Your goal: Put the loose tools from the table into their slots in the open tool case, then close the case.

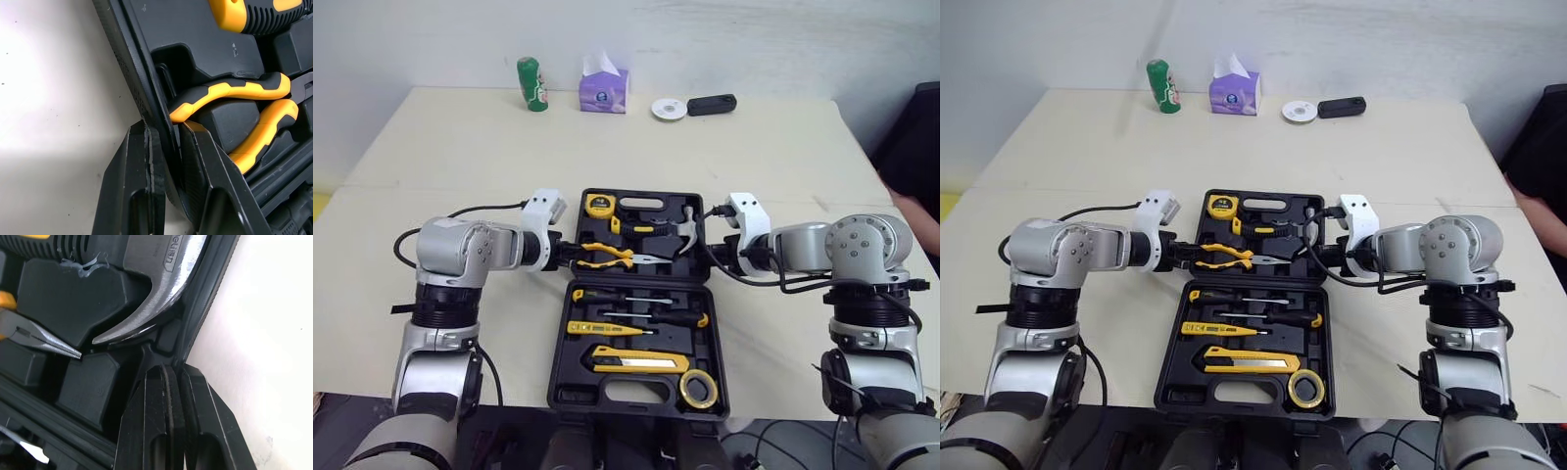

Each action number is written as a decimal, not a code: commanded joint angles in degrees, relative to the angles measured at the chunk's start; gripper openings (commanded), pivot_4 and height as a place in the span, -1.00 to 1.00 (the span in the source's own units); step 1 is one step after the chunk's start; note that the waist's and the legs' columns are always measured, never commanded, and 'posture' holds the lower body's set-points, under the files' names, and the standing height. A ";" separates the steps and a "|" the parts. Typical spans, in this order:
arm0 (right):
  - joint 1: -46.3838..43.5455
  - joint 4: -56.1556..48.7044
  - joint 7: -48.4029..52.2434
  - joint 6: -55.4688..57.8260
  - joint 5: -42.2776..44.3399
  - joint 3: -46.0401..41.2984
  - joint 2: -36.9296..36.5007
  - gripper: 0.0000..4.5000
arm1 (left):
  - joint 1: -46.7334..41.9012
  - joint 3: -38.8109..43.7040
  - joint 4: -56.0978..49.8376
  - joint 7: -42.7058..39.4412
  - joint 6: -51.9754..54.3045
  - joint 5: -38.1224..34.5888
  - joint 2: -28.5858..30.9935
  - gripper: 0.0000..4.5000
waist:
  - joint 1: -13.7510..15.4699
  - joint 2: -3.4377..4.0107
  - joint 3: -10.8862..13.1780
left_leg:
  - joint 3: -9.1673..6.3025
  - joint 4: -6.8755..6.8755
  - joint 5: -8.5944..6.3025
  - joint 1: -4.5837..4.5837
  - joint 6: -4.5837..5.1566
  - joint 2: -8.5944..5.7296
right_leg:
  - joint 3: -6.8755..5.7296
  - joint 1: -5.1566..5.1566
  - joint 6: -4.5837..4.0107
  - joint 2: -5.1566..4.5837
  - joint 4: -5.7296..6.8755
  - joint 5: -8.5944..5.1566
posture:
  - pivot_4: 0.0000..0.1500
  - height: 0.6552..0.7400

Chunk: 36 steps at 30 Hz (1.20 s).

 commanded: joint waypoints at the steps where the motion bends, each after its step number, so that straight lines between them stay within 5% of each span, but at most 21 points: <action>1: 0.42 -0.82 -3.41 0.29 -0.42 -3.10 2.42 -1.00 | 0.14 1.54 -1.66 1.16 -1.24 0.63 -1.17 -0.90 | 0.01 0.00 0.00 | 0.00 0.00 0.00 0.00 0.00 0.00 | 0.00 0.00 0.00 0.00 0.01 0.00 | 1.00 1.00; 11: 3.77 -12.58 0.93 -14.29 -8.45 -3.05 5.08 -1.00 | 0.26 7.70 -2.66 4.46 -22.89 3.67 -5.23 -0.95 | -0.01 0.01 0.03 | 0.03 -0.02 0.05 -0.27 -0.03 -0.01 | 0.03 -0.30 0.01 0.02 0.04 0.01 | 1.00 1.00; 18: 14.02 -17.63 13.06 -48.31 -29.06 10.75 -3.65 -1.00 | 6.95 7.34 -3.29 3.58 -46.48 8.92 -5.19 -0.97 | 0.02 0.01 0.03 | 0.10 -0.04 0.15 -1.21 0.04 -0.10 | -0.04 -1.24 0.05 0.11 0.08 0.04 | 1.00 1.00; 25: 26.42 -3.26 15.16 -94.72 -54.64 20.56 -9.88 -1.00 | 15.98 5.12 6.10 1.73 -79.78 16.12 -3.62 -1.00 | 0.29 -0.08 0.10 | 0.17 -0.13 0.17 -1.20 0.08 -0.11 | -0.49 -1.18 0.09 0.26 -0.10 0.06 | 1.00 1.00; 30: 30.02 8.81 7.57 -113.73 -69.18 22.92 -12.24 -1.00 | 20.11 4.84 10.90 -0.06 -100.38 19.03 -2.56 -1.00 | 0.03 -0.09 0.10 | 0.19 -0.01 0.28 -0.89 0.19 -0.11 | -0.40 -0.90 0.10 -0.03 -0.04 0.13 | 1.00 1.00; 36: 31.87 17.13 -3.57 -126.86 -85.72 25.43 -16.47 -1.00 | 26.13 4.25 12.86 -2.07 -107.99 20.39 -0.84 -1.00 | -0.16 -0.08 0.10 | 0.14 0.00 0.33 -0.85 0.15 -0.04 | -0.12 -0.87 0.05 -0.04 0.04 0.16 | 1.00 1.00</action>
